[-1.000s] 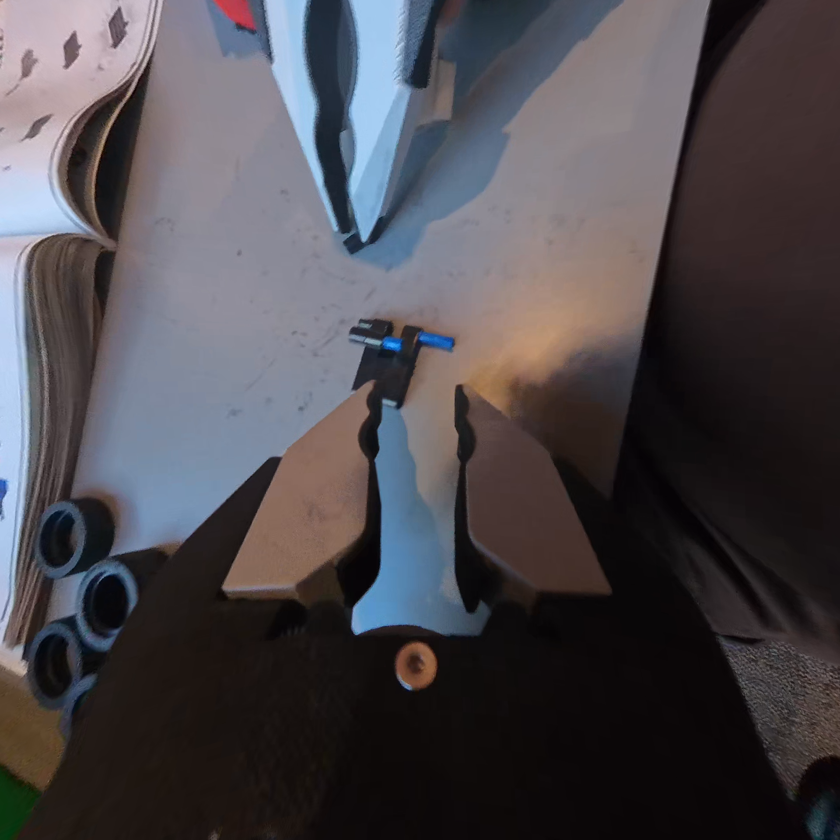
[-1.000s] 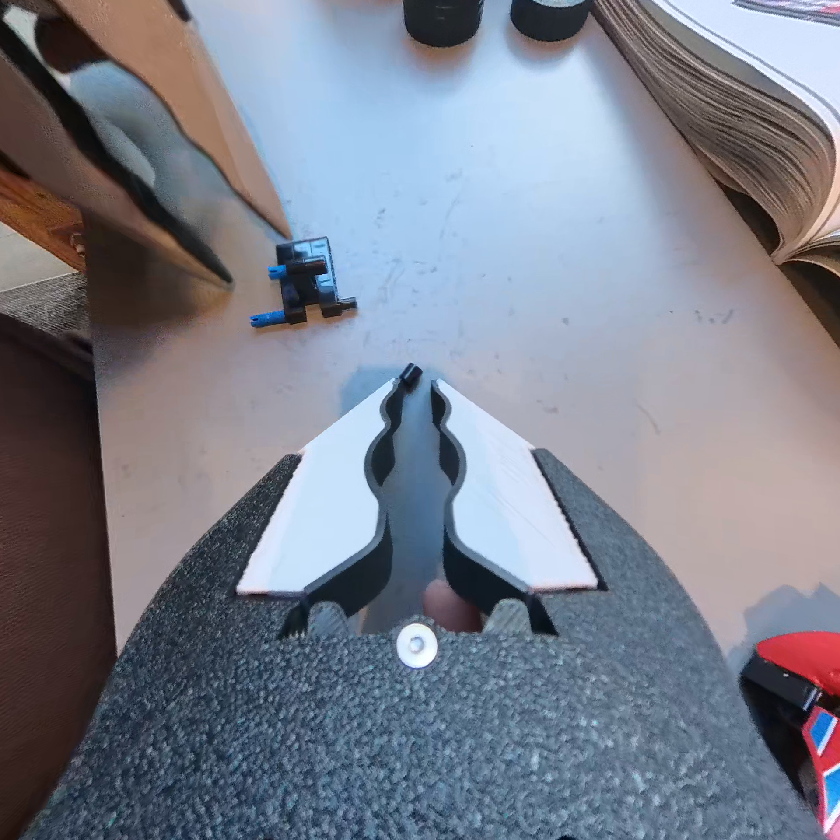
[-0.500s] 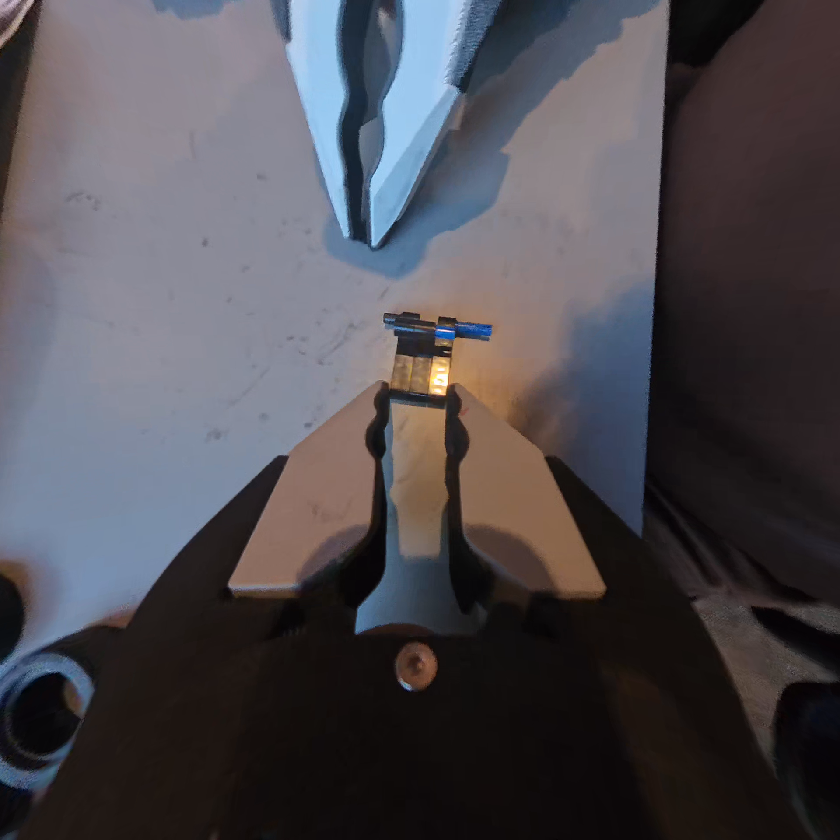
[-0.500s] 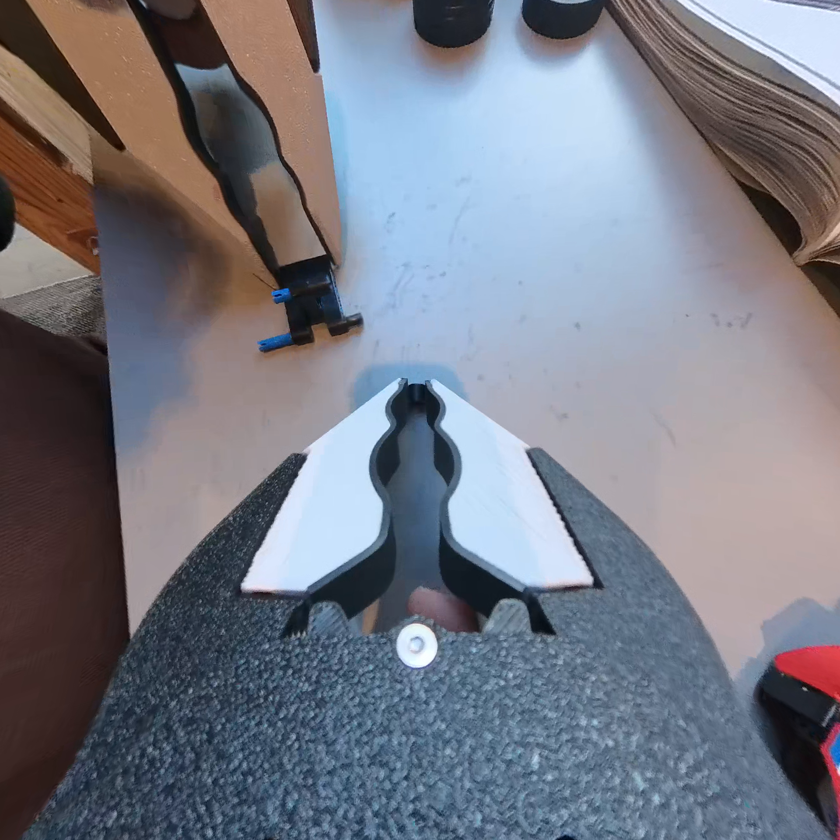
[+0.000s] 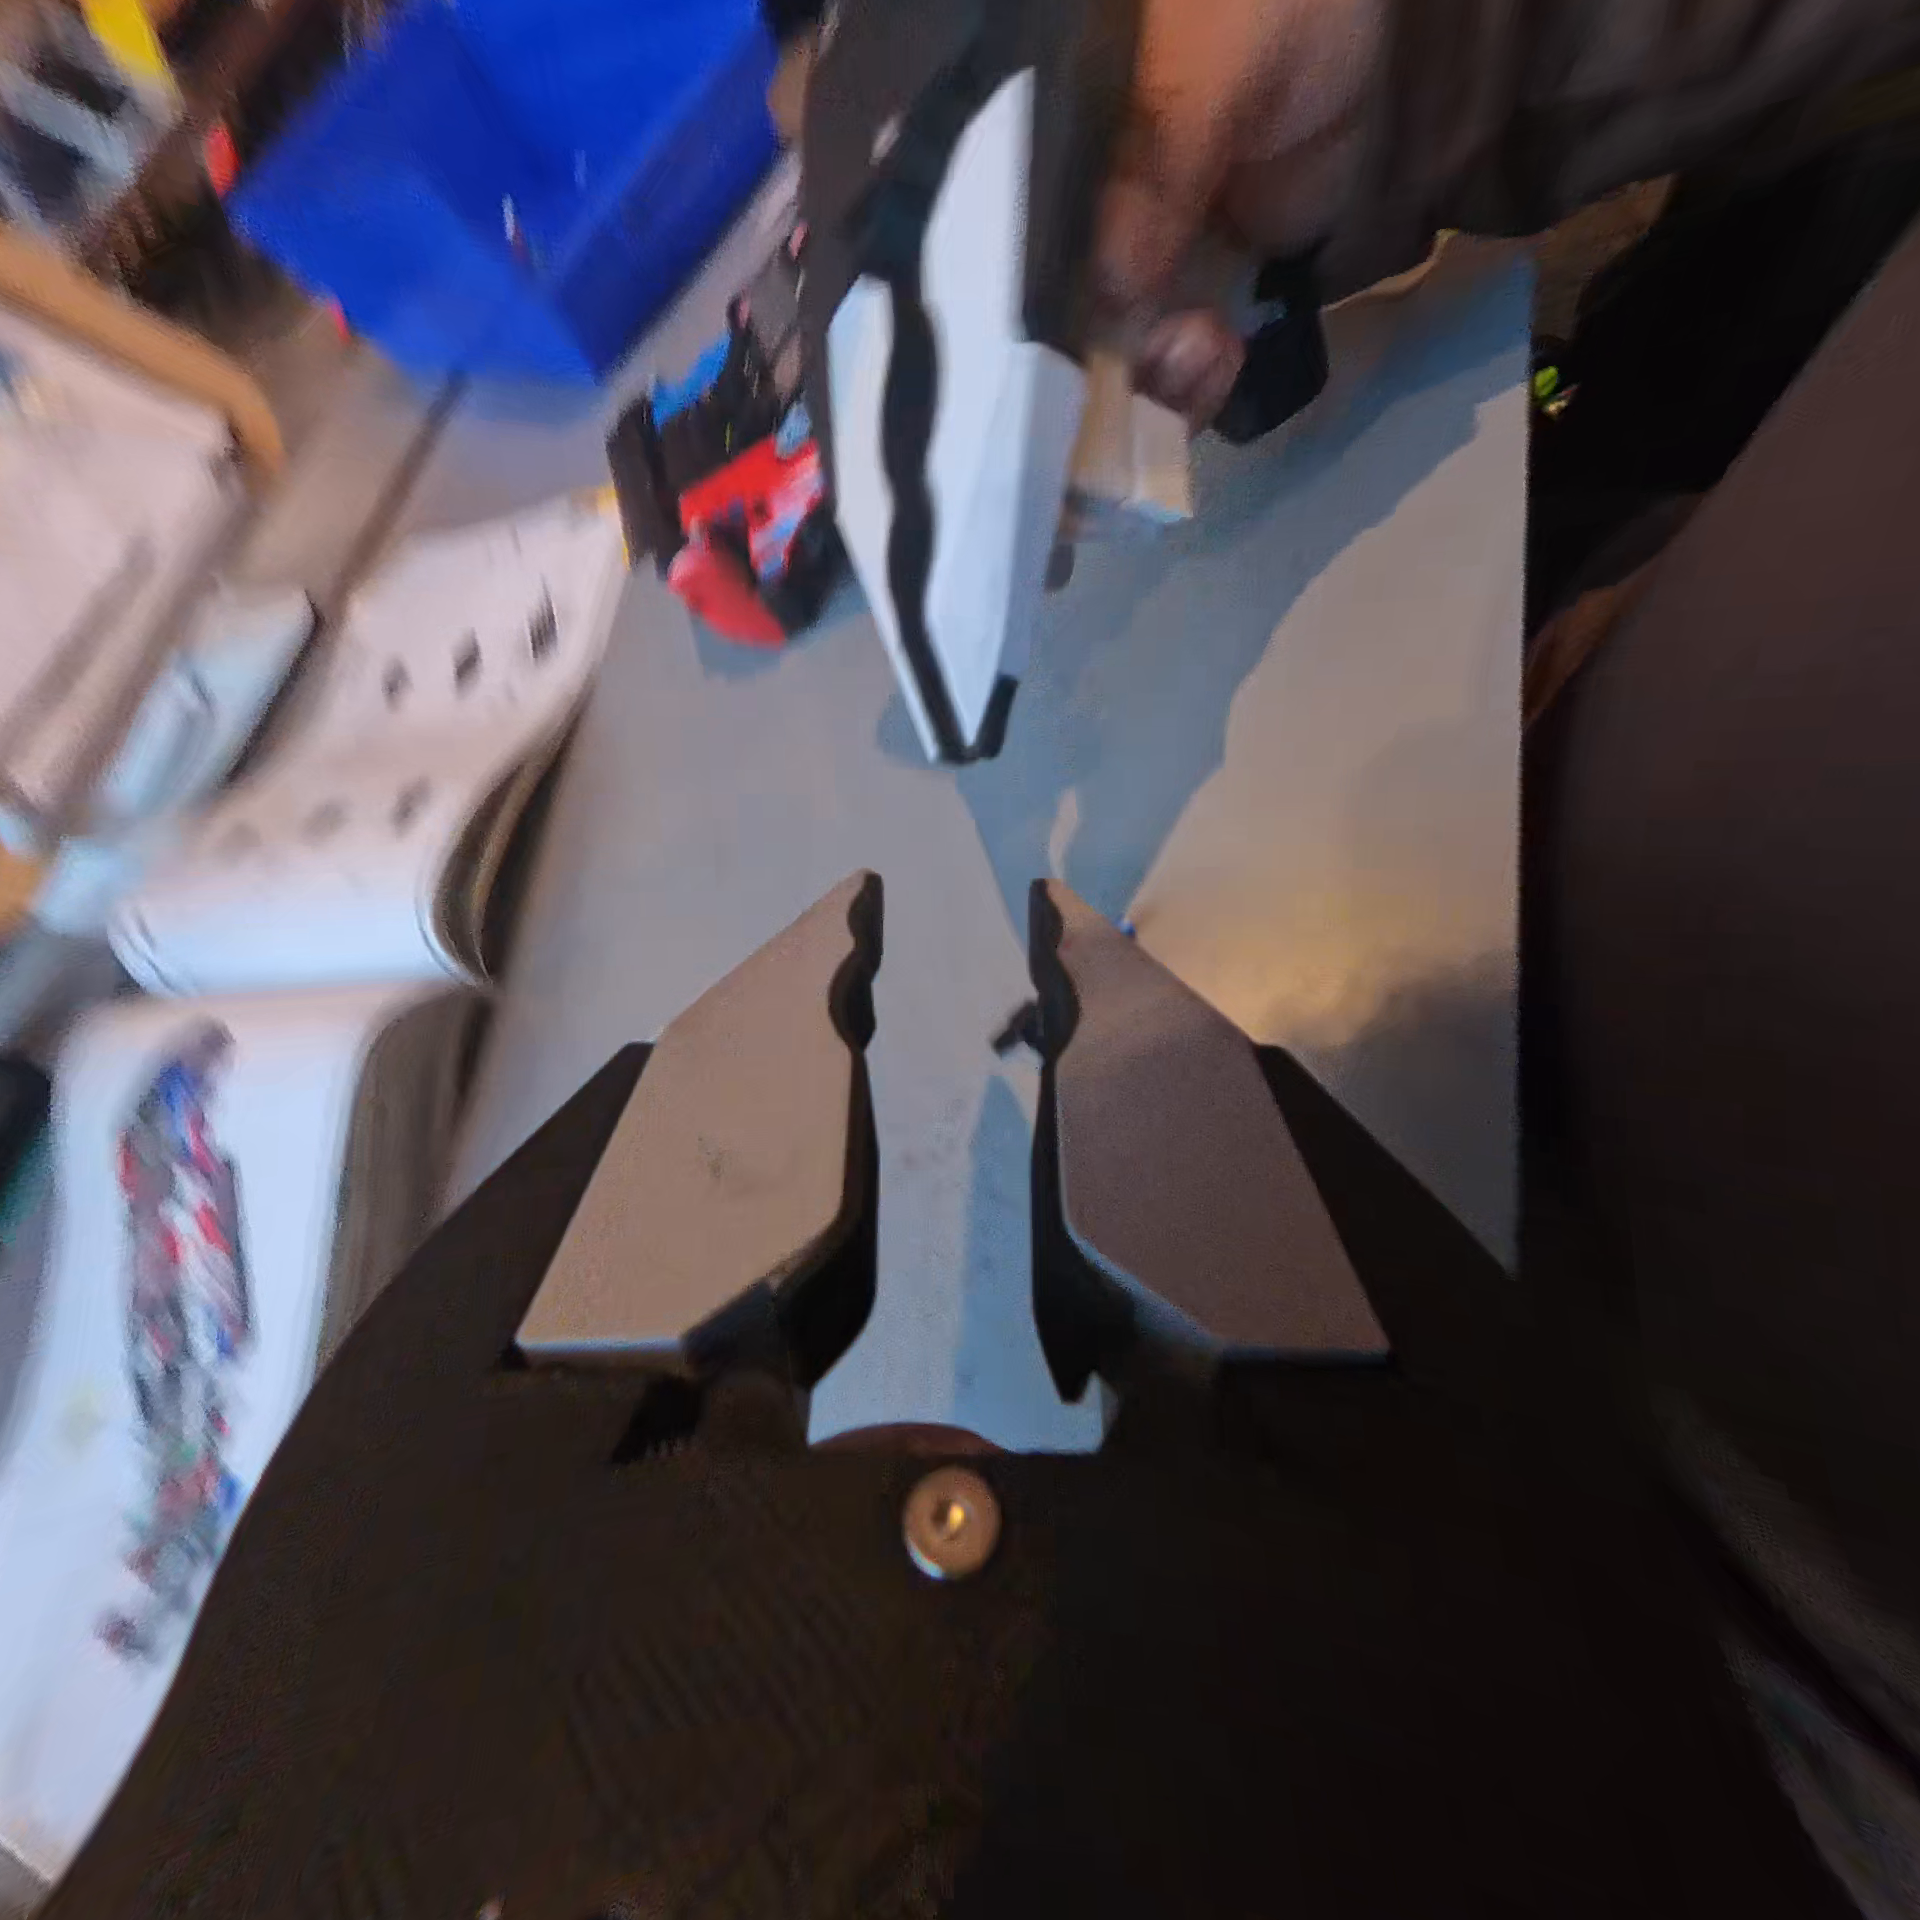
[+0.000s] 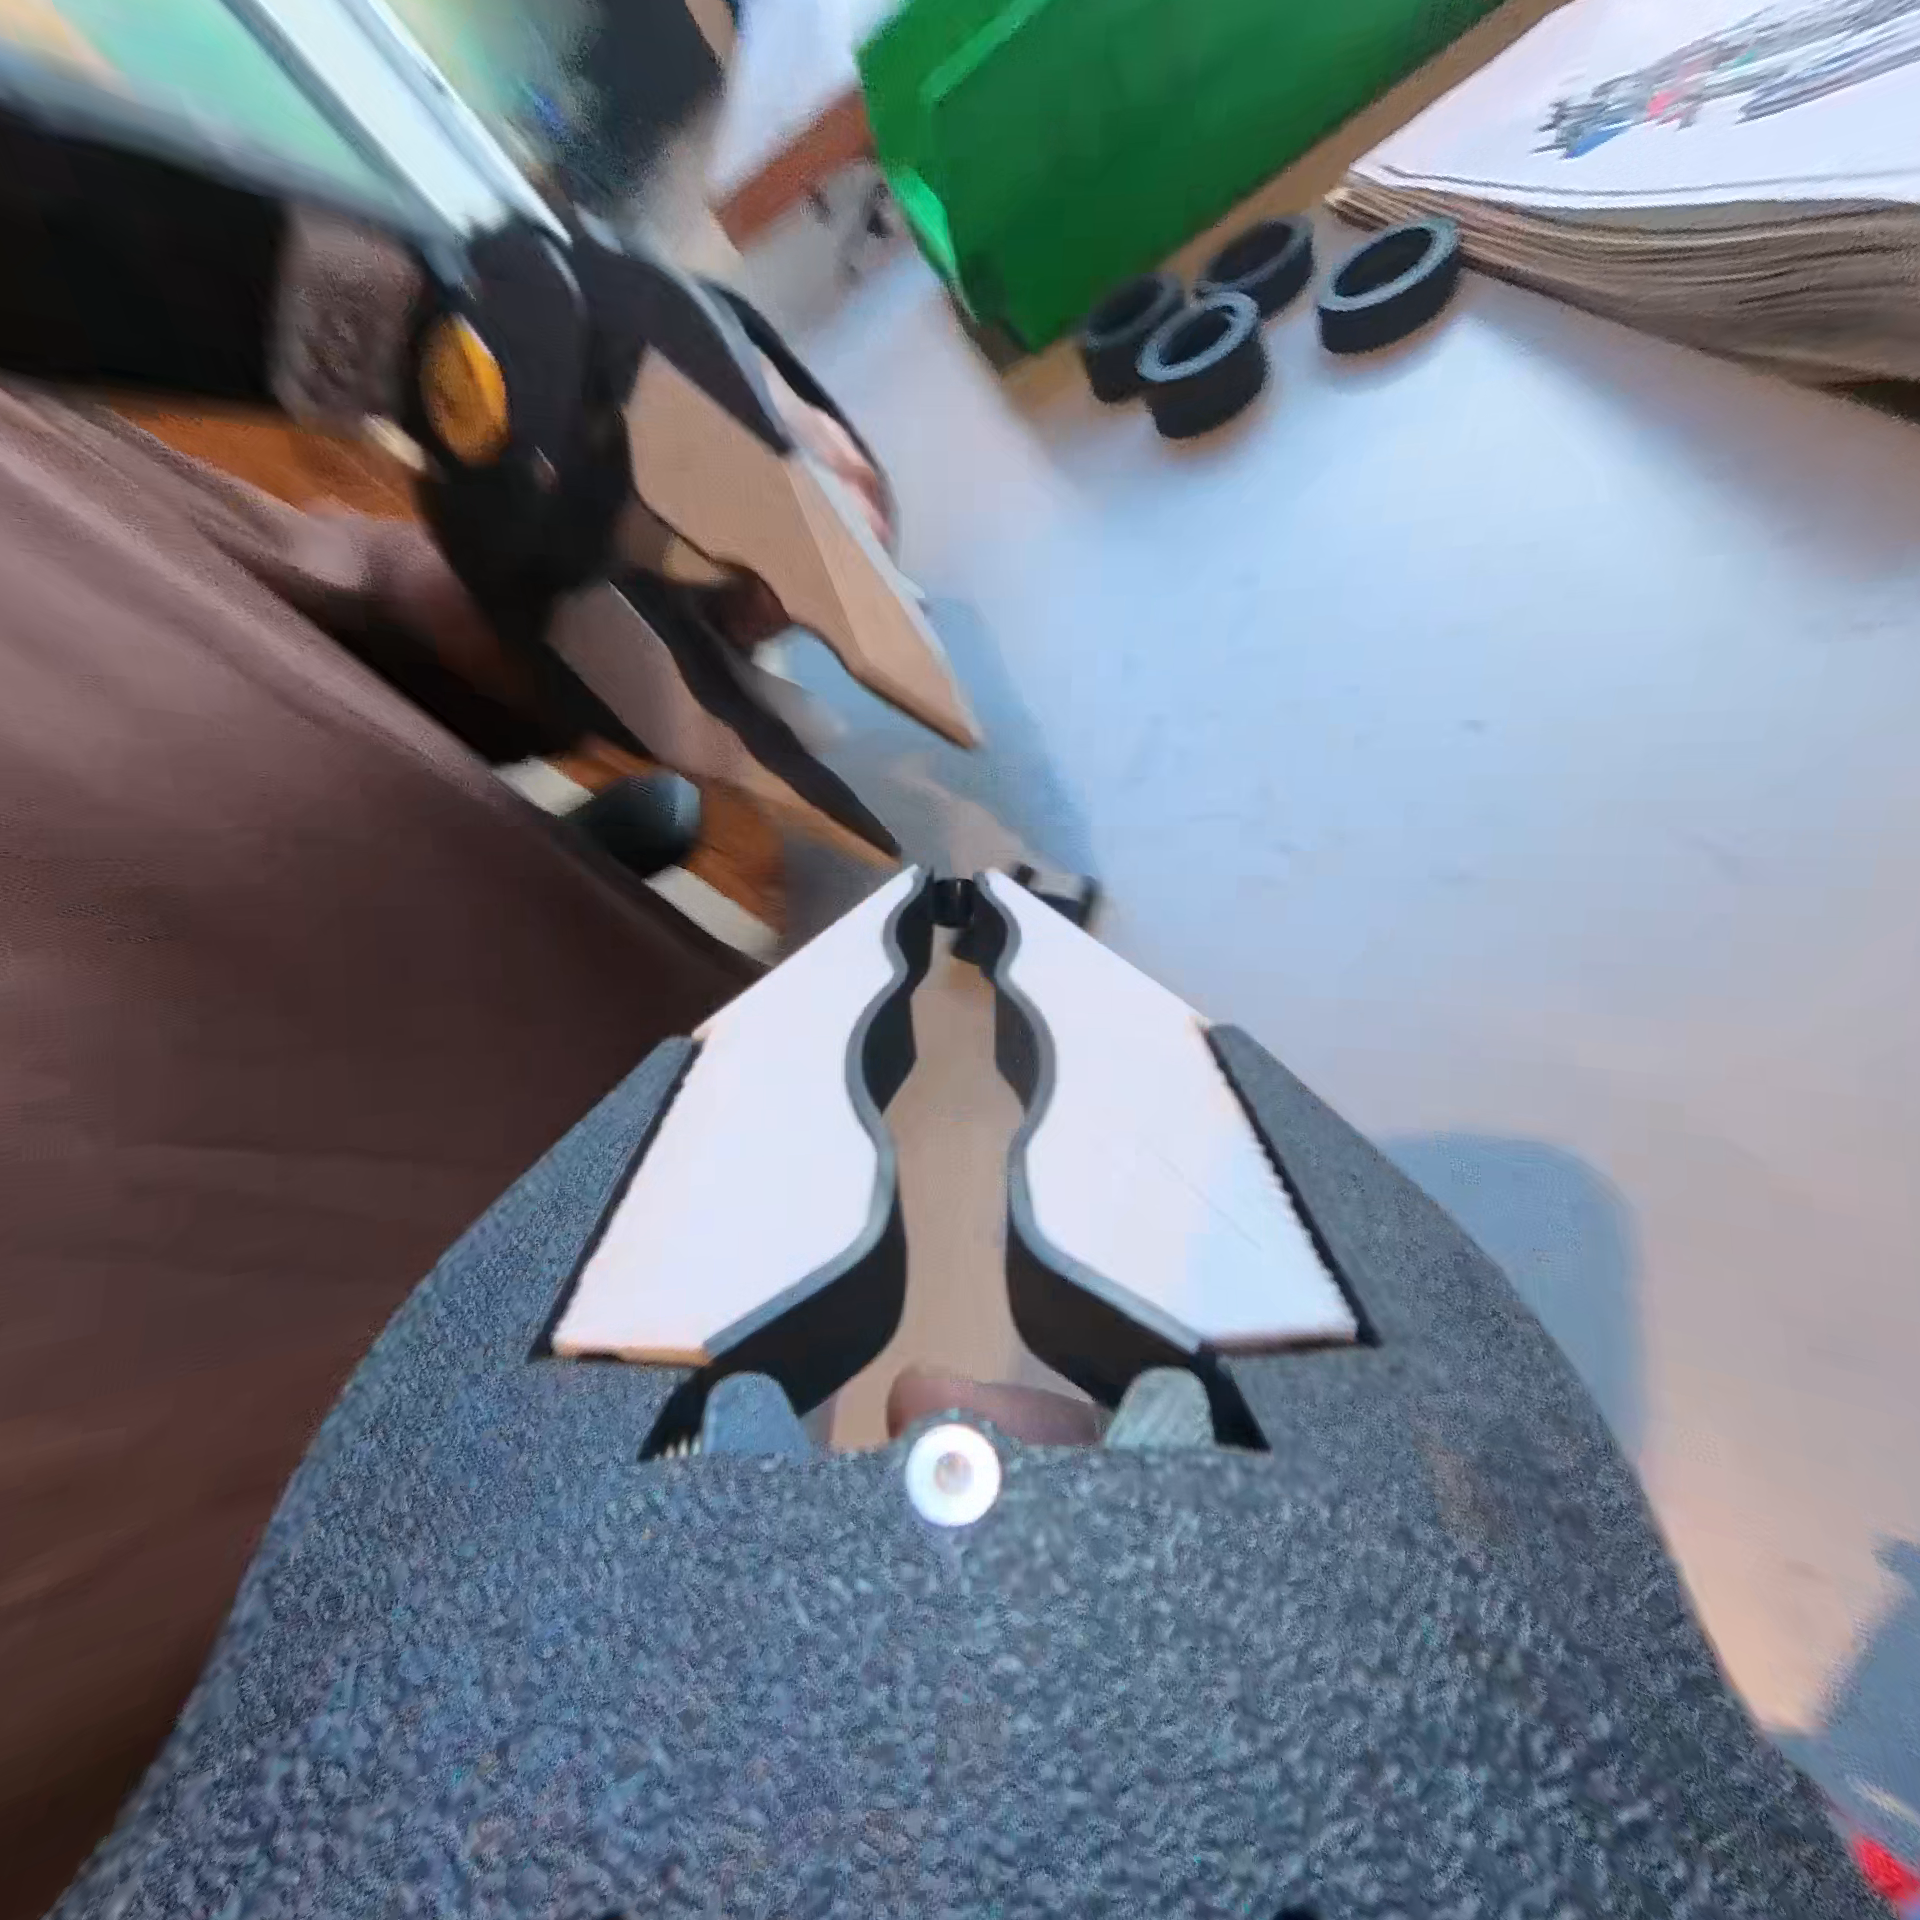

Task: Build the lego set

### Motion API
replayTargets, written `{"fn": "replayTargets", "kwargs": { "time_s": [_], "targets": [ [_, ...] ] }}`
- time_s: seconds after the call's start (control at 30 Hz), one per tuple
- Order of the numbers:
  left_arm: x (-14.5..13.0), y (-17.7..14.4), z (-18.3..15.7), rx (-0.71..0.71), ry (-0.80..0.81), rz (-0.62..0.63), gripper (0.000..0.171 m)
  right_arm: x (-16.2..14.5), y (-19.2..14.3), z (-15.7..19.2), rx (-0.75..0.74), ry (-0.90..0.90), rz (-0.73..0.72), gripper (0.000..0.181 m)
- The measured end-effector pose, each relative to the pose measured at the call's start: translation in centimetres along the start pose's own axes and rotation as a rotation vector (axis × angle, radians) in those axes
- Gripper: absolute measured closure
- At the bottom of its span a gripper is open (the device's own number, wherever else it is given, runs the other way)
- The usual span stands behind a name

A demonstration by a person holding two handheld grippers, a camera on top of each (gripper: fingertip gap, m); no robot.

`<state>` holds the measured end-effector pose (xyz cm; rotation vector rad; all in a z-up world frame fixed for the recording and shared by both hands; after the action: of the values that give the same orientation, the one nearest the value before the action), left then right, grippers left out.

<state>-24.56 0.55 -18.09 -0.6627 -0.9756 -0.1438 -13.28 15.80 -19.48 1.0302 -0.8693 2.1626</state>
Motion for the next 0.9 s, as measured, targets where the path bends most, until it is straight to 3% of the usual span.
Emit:
{"fn": "replayTargets", "kwargs": {
  "time_s": [0.1,0.3,0.4,0.73,0.9],
  "targets": [
    [1.0,1.2,0.2,-0.017,0.109,-0.065,0.141,1.0,-0.8,-0.3,0.128,0.198,-0.107,0.174],
    [2.3,2.0,1.6,0.204,-0.075,-0.215,0.141,1.6,-1.8,-0.6,0.247,0.433,-0.347,0.174],
    [2.8,2.0,1.4,0.258,-0.09,-0.268,0.146,1.5,-1.8,-1.0,0.292,0.549,-0.467,0.174],
    [2.9,2.1,1.4,0.315,-0.055,-0.275,0.163,1.2,-0.7,-1.0,0.288,0.566,-0.462,0.174],
    [2.8,2.5,1.0,0.38,0.024,-0.242,0.164,1.3,-0.8,-1.1,0.231,0.529,-0.449,0.174]
  ]
}}
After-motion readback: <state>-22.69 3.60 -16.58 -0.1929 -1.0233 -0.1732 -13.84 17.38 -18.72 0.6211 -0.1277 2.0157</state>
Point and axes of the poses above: each gripper's, where its closed fingertips meet, y out along the fingers, x out of its top, z = x × y across the jaws, the point moved 10 cm from there along -y, back along the fingers, and after that the axes turned 5 degrees about -z, right-handed, at the moved point
